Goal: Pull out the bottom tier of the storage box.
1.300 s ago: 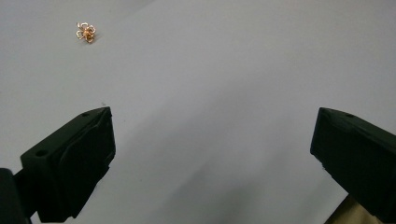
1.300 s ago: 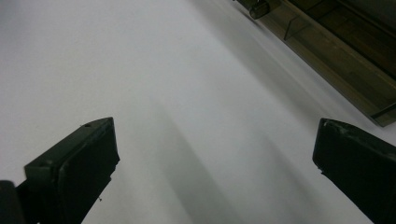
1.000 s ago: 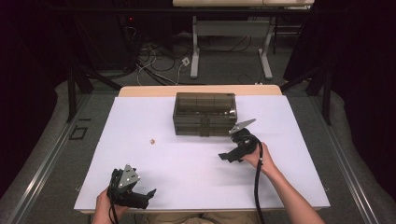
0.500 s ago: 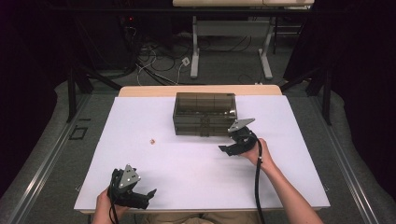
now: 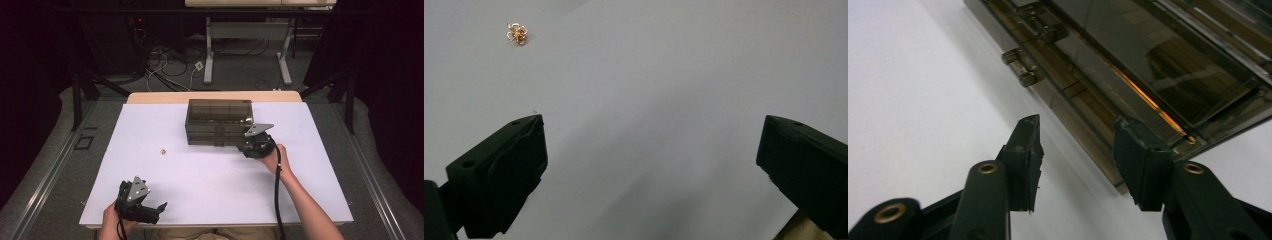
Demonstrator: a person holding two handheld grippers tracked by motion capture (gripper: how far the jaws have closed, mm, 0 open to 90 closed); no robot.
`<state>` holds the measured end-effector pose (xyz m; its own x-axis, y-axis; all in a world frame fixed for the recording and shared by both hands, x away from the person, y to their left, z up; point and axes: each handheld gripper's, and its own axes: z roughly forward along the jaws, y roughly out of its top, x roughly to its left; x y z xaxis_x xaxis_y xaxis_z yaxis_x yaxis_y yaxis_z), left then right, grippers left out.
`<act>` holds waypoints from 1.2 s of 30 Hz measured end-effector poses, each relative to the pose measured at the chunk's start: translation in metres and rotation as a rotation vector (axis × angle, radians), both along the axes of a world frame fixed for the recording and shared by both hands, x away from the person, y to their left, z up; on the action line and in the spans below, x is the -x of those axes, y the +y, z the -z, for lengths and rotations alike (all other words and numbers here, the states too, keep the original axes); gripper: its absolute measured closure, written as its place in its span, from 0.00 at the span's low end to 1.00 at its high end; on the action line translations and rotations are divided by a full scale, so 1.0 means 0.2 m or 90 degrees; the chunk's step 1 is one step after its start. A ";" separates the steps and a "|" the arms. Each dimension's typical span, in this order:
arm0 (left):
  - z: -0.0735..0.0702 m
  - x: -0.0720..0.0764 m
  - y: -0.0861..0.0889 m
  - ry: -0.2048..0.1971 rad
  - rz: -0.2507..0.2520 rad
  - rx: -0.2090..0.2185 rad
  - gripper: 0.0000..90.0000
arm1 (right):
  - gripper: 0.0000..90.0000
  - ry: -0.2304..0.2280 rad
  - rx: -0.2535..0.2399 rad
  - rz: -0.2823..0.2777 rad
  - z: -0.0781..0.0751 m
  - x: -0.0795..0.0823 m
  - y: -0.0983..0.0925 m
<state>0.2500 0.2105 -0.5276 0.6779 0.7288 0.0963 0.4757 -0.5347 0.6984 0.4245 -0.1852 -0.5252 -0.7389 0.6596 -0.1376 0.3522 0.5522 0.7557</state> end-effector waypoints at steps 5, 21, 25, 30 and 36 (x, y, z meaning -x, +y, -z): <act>0.00 0.00 0.00 0.003 0.003 -0.003 0.00 | 0.65 -0.004 0.010 0.009 0.01 -0.01 0.00; 0.00 0.00 0.00 0.003 0.001 -0.001 0.00 | 0.70 -0.018 0.048 0.016 0.05 -0.04 0.04; 0.00 0.00 0.00 0.004 0.002 0.001 0.00 | 0.71 -0.013 0.052 0.021 0.05 -0.04 0.04; 0.00 0.00 0.00 0.004 0.003 0.000 0.00 | 0.71 -0.009 0.057 0.022 0.06 -0.05 0.04; 0.00 0.00 0.00 0.004 0.002 0.000 0.00 | 0.70 0.031 0.073 0.019 0.09 -0.06 0.05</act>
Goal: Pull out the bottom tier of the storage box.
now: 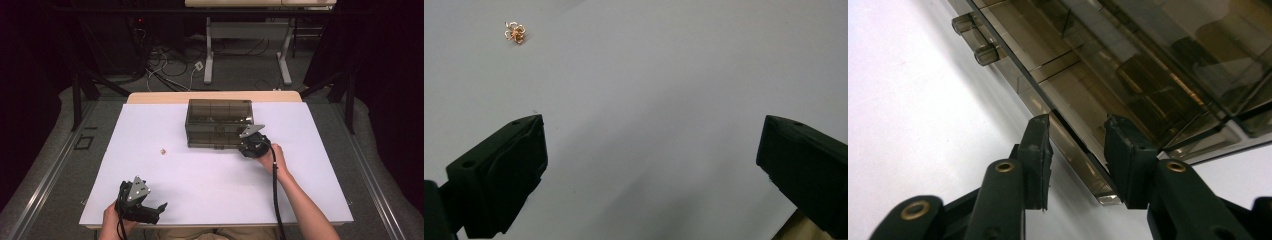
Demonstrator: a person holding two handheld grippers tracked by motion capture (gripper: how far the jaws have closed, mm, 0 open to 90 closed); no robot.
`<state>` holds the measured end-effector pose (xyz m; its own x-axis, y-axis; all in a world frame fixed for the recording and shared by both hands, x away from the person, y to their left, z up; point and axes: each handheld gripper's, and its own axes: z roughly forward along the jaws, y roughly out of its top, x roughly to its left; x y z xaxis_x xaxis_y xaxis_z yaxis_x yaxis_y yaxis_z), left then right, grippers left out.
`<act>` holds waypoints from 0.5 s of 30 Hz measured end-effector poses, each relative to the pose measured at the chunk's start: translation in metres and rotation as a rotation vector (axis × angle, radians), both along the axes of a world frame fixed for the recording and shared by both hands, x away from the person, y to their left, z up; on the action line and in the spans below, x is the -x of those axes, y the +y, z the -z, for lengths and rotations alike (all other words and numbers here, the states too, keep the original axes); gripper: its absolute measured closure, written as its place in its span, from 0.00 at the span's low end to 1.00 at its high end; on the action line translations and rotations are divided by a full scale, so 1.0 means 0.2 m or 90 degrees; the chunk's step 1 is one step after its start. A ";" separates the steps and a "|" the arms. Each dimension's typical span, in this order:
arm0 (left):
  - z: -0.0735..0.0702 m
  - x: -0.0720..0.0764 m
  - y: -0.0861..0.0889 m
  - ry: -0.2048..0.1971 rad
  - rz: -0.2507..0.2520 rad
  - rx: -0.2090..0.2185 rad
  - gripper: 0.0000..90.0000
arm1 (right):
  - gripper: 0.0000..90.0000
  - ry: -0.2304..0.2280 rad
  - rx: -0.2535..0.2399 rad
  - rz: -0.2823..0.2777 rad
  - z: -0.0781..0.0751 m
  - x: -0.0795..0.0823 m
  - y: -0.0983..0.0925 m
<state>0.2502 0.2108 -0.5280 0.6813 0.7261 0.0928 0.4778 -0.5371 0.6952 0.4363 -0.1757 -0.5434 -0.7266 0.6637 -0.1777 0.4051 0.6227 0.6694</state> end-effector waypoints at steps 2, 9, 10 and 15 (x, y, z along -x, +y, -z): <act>0.00 0.00 0.00 0.000 0.001 0.004 0.00 | 0.70 0.000 0.002 -0.004 0.00 0.00 0.00; 0.00 0.00 0.00 0.000 0.000 0.000 0.00 | 0.70 0.009 0.001 -0.002 0.00 0.01 0.00; 0.00 0.00 0.00 -0.001 0.001 0.002 0.00 | 0.70 0.010 0.000 -0.005 0.00 0.00 0.00; 0.00 0.00 0.00 -0.001 0.000 -0.001 0.00 | 0.71 0.016 0.008 -0.009 -0.01 0.01 0.00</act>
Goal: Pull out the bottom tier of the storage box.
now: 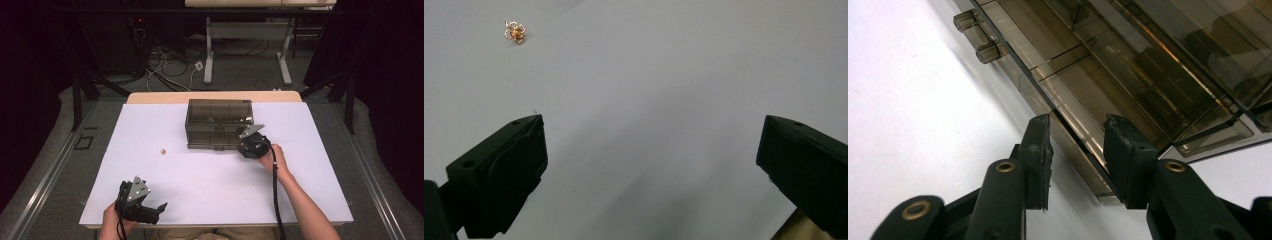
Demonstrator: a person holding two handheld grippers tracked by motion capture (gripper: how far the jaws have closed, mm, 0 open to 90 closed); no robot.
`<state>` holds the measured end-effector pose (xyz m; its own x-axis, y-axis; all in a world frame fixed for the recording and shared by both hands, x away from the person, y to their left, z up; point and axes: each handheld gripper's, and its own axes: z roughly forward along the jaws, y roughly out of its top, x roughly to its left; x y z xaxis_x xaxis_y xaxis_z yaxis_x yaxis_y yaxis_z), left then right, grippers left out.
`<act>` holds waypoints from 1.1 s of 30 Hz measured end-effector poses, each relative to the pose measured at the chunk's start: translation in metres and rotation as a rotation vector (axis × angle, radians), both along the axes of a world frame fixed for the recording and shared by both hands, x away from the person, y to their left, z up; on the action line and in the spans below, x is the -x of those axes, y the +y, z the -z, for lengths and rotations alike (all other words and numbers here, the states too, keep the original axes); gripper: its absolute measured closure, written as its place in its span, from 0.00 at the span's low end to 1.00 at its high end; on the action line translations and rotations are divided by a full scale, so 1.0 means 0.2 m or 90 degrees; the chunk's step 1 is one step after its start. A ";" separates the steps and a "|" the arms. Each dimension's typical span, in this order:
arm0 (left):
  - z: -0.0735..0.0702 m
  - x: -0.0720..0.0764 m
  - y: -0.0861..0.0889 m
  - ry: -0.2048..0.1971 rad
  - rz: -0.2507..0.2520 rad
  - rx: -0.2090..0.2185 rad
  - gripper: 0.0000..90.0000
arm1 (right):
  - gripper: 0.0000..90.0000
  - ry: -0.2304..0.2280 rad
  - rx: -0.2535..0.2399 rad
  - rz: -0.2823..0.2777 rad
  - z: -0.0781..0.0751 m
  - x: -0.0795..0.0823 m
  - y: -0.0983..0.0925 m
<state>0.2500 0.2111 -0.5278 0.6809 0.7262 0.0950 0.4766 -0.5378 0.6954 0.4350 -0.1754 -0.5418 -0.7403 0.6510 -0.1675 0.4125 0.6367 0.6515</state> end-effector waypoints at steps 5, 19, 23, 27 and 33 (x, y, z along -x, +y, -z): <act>0.00 0.00 0.00 0.000 0.001 0.000 0.00 | 0.71 0.005 0.009 -0.002 0.00 0.00 0.00; 0.00 0.00 0.00 0.002 0.002 0.002 0.00 | 0.72 0.019 0.024 -0.010 -0.01 0.01 0.01; 0.00 0.00 0.00 0.001 0.001 0.002 0.00 | 0.72 0.026 0.027 -0.010 -0.01 0.02 0.01; 0.00 0.00 0.00 0.000 0.002 0.001 0.00 | 0.72 0.035 0.037 -0.010 -0.02 0.03 0.02; 0.00 0.00 0.00 -0.001 0.002 0.001 0.00 | 0.72 0.042 0.042 -0.015 -0.02 0.03 0.02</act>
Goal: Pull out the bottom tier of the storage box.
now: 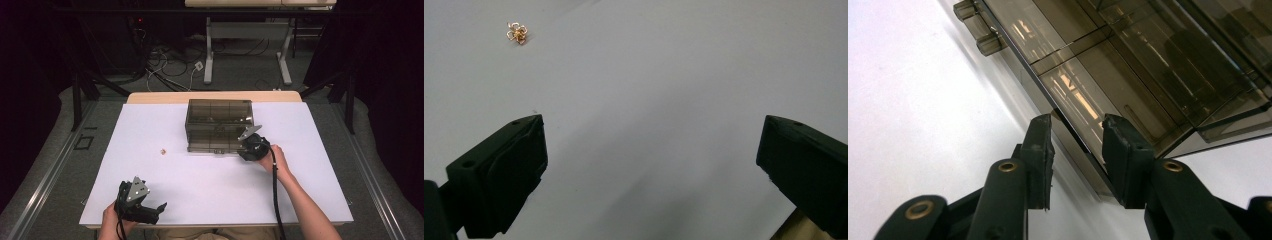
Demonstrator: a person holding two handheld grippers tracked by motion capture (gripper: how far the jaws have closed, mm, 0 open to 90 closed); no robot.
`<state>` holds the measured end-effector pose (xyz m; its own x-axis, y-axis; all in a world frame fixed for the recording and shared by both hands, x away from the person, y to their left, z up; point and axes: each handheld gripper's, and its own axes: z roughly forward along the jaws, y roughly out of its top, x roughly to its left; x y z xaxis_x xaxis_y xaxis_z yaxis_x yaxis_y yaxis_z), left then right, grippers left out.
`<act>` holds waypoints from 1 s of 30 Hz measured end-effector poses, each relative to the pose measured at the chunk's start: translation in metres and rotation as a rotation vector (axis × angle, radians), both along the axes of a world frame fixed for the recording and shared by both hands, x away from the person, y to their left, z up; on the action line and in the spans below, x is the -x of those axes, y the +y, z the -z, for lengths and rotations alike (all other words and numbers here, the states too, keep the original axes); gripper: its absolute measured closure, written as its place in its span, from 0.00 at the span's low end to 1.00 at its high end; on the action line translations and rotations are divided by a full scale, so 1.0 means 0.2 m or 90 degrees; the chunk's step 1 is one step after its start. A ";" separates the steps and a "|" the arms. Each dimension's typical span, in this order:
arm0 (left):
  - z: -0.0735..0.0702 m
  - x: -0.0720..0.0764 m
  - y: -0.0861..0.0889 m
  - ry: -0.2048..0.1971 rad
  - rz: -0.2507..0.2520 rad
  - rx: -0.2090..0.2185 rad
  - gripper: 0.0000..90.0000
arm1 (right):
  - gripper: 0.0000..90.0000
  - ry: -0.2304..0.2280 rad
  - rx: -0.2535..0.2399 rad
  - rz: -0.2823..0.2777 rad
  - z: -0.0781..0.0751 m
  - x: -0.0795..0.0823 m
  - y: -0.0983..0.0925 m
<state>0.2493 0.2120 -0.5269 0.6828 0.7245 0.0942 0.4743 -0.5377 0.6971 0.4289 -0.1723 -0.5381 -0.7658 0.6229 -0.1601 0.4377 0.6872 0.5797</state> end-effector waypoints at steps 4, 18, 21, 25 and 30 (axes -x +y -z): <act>0.00 0.00 0.00 0.001 0.000 -0.001 0.00 | 0.72 -0.008 -0.020 -0.005 0.01 0.00 0.00; 0.00 0.00 0.00 0.001 0.001 0.001 0.00 | 0.73 0.010 -0.015 -0.008 0.01 0.01 0.00; 0.00 0.00 0.00 -0.002 0.000 0.004 0.00 | 0.73 0.019 -0.006 -0.013 0.00 0.01 0.00; 0.00 0.00 0.00 -0.002 0.000 0.004 0.00 | 0.73 0.025 -0.007 -0.015 0.00 0.01 0.00; 0.00 0.00 0.00 0.002 0.002 0.002 0.00 | 0.73 0.078 0.071 -0.016 -0.04 0.02 0.00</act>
<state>0.2494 0.2116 -0.5272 0.6853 0.7228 0.0896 0.4750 -0.5368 0.6973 0.4252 -0.1720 -0.5294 -0.7989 0.5871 -0.1309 0.4828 0.7556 0.4427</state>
